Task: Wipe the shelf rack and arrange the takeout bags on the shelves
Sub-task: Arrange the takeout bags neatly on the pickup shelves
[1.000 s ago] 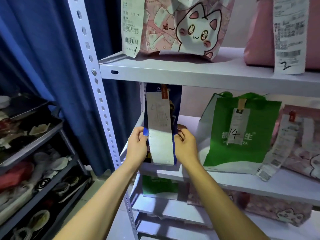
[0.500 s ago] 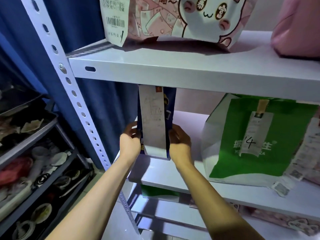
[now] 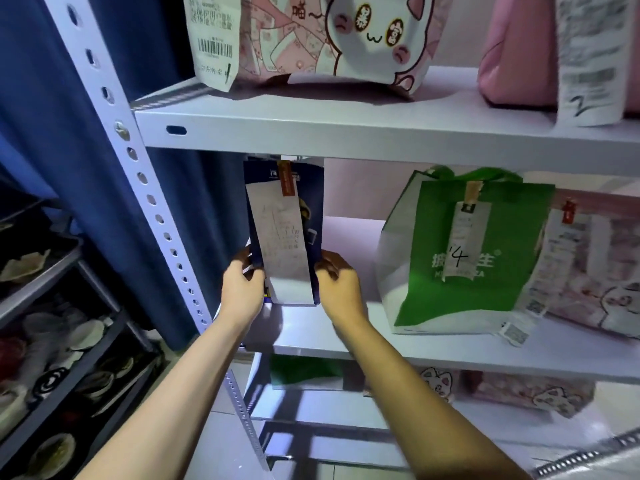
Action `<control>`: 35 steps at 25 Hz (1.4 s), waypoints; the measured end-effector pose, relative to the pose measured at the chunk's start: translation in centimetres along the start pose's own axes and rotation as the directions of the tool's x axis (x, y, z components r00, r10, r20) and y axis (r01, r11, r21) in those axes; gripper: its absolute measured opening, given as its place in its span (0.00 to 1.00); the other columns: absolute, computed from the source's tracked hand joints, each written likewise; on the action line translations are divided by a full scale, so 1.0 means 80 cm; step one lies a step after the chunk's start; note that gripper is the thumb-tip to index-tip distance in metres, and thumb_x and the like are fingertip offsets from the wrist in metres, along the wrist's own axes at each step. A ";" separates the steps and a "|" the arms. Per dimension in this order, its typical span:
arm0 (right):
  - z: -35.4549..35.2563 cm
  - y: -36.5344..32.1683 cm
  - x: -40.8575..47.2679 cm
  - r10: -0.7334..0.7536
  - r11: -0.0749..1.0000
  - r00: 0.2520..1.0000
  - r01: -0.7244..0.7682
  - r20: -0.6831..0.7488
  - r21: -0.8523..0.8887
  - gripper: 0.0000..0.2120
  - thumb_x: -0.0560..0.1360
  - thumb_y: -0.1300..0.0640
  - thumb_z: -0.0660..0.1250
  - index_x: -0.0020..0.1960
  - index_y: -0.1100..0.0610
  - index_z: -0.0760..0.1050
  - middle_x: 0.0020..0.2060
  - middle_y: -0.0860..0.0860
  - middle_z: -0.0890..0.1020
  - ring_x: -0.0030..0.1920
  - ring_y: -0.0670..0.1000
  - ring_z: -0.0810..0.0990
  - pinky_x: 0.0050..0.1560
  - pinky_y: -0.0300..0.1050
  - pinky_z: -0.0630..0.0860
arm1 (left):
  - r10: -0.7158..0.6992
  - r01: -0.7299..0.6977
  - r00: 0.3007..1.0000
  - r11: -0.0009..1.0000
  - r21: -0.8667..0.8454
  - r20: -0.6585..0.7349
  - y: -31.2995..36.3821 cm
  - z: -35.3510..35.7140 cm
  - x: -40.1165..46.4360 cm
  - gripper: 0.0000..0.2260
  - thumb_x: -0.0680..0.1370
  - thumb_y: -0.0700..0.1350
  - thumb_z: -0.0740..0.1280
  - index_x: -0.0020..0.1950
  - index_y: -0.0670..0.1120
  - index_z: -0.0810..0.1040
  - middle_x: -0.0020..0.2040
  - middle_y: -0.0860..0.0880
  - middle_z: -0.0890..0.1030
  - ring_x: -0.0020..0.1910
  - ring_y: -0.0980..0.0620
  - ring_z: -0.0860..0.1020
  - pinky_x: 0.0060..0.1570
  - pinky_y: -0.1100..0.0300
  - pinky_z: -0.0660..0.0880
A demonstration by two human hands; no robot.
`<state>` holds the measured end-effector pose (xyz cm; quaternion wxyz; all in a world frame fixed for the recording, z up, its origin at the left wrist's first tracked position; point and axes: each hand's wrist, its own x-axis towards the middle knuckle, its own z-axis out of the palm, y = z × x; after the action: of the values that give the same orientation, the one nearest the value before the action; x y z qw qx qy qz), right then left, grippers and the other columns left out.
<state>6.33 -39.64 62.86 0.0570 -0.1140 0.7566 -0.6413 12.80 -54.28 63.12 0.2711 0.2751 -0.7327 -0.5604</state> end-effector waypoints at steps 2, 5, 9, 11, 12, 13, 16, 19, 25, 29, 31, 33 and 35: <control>-0.007 -0.005 -0.016 -0.007 1.000 1.000 0.007 -0.020 0.000 0.09 0.81 0.59 0.62 0.56 0.53 0.80 0.46 0.48 0.85 0.43 0.45 0.80 0.37 0.24 0.71 | 0.000 0.000 1.000 1.000 0.000 -0.010 0.003 -0.009 -0.014 0.21 0.80 0.35 0.61 0.72 0.47 0.71 0.61 0.55 0.76 0.55 0.54 0.77 0.51 0.69 0.72; -0.027 -0.007 -0.044 -0.030 1.000 0.998 0.030 -0.052 -0.001 0.13 0.81 0.62 0.62 0.62 0.55 0.78 0.49 0.43 0.82 0.48 0.41 0.80 0.43 0.20 0.70 | 0.023 -0.023 0.999 0.999 0.023 -0.041 0.008 -0.015 -0.040 0.22 0.79 0.35 0.61 0.72 0.49 0.70 0.62 0.55 0.74 0.58 0.53 0.75 0.58 0.58 0.69; -0.069 0.004 -0.078 0.004 1.000 0.995 -0.006 -0.104 -0.026 0.16 0.81 0.63 0.62 0.67 0.57 0.77 0.59 0.49 0.81 0.57 0.46 0.79 0.46 0.19 0.69 | 0.122 -0.123 0.992 0.992 -0.001 -0.042 0.012 0.002 -0.082 0.18 0.79 0.34 0.63 0.68 0.46 0.73 0.61 0.52 0.76 0.58 0.52 0.75 0.58 0.60 0.69; -0.095 0.009 -0.095 0.012 1.000 0.987 -0.017 -0.160 -0.026 0.15 0.81 0.63 0.62 0.66 0.56 0.77 0.61 0.49 0.81 0.59 0.46 0.79 0.48 0.20 0.69 | 0.131 -0.131 0.991 0.991 -0.011 0.021 0.013 0.021 -0.105 0.17 0.79 0.33 0.61 0.66 0.46 0.74 0.62 0.49 0.78 0.58 0.50 0.76 0.56 0.59 0.69; -0.109 0.011 -0.103 0.010 0.999 0.981 -0.016 -0.195 -0.032 0.15 0.81 0.63 0.63 0.66 0.55 0.78 0.60 0.49 0.82 0.59 0.46 0.80 0.48 0.21 0.70 | 0.125 -0.125 0.989 0.992 -0.010 0.078 0.013 0.033 -0.116 0.17 0.79 0.32 0.60 0.65 0.46 0.75 0.62 0.48 0.79 0.57 0.49 0.77 0.55 0.59 0.70; -0.124 0.014 -0.110 0.007 1.000 0.973 -0.013 -0.232 -0.026 0.15 0.81 0.64 0.63 0.65 0.56 0.78 0.59 0.49 0.82 0.58 0.47 0.80 0.49 0.22 0.71 | 0.121 -0.121 0.982 0.993 -0.008 0.145 0.013 0.047 -0.128 0.17 0.79 0.32 0.59 0.65 0.46 0.76 0.62 0.48 0.79 0.55 0.50 0.78 0.54 0.61 0.71; -0.174 0.020 -0.125 0.020 0.999 0.941 -0.033 -0.336 -0.033 0.15 0.80 0.66 0.63 0.65 0.59 0.77 0.57 0.51 0.82 0.56 0.49 0.81 0.48 0.24 0.73 | 0.119 -0.124 0.939 0.992 -0.003 0.324 0.016 0.088 -0.159 0.17 0.81 0.33 0.59 0.65 0.47 0.76 0.63 0.50 0.80 0.47 0.65 0.78 0.40 0.73 0.73; -0.222 0.026 -0.135 0.041 0.997 0.904 -0.068 -0.425 -0.048 0.18 0.80 0.63 0.63 0.70 0.53 0.73 0.63 0.51 0.80 0.60 0.49 0.79 0.61 0.42 0.77 | 0.108 -0.122 0.891 0.992 0.005 0.442 0.018 0.124 -0.181 0.18 0.82 0.36 0.59 0.69 0.50 0.74 0.66 0.51 0.78 0.46 0.66 0.77 0.37 0.73 0.74; -0.304 0.026 -0.109 0.087 0.980 0.923 -0.147 -0.374 -0.137 0.29 0.81 0.56 0.64 0.79 0.46 0.58 0.74 0.50 0.70 0.74 0.55 0.68 0.73 0.58 0.67 | 0.080 -0.093 0.888 0.996 0.006 0.453 0.042 0.185 -0.205 0.23 0.83 0.40 0.60 0.78 0.53 0.65 0.72 0.51 0.74 0.47 0.60 0.78 0.30 0.75 0.74; -0.328 0.026 -0.089 0.107 0.972 0.976 -0.143 -0.191 -0.186 0.30 0.82 0.53 0.63 0.79 0.40 0.54 0.77 0.48 0.67 0.75 0.58 0.67 0.72 0.58 0.65 | 0.047 -0.059 0.916 0.998 0.018 0.399 0.056 0.208 -0.210 0.23 0.83 0.40 0.61 0.78 0.52 0.64 0.74 0.49 0.72 0.50 0.55 0.78 0.30 0.74 0.74; -0.334 0.028 -0.081 0.101 0.964 0.987 -0.129 -0.125 -0.235 0.29 0.82 0.50 0.62 0.79 0.41 0.55 0.77 0.46 0.66 0.75 0.57 0.67 0.73 0.58 0.65 | 0.022 -0.038 0.935 0.999 0.037 0.353 0.063 0.213 -0.209 0.22 0.84 0.40 0.60 0.78 0.51 0.64 0.76 0.47 0.70 0.57 0.51 0.75 0.41 0.69 0.77; -0.340 0.035 -0.078 0.099 0.953 0.992 -0.118 -0.080 -0.279 0.29 0.82 0.48 0.62 0.79 0.42 0.56 0.77 0.45 0.67 0.74 0.55 0.68 0.72 0.55 0.65 | -0.010 -0.010 0.948 0.998 0.063 0.319 0.064 0.219 -0.210 0.21 0.84 0.41 0.60 0.78 0.50 0.65 0.76 0.47 0.70 0.61 0.48 0.75 0.57 0.53 0.78; -0.350 0.046 -0.076 0.082 0.958 0.995 -0.092 -0.048 -0.271 0.27 0.82 0.49 0.62 0.79 0.43 0.58 0.75 0.45 0.69 0.72 0.53 0.70 0.67 0.48 0.67 | -0.037 0.022 0.957 0.998 0.053 0.287 0.064 0.228 -0.218 0.20 0.84 0.44 0.61 0.77 0.49 0.67 0.75 0.47 0.70 0.66 0.44 0.75 0.65 0.43 0.74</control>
<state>5.38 -10.79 63.68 0.0551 -0.0754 0.8429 -0.5299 11.66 -28.58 62.47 0.1464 0.2082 -0.7736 -0.5803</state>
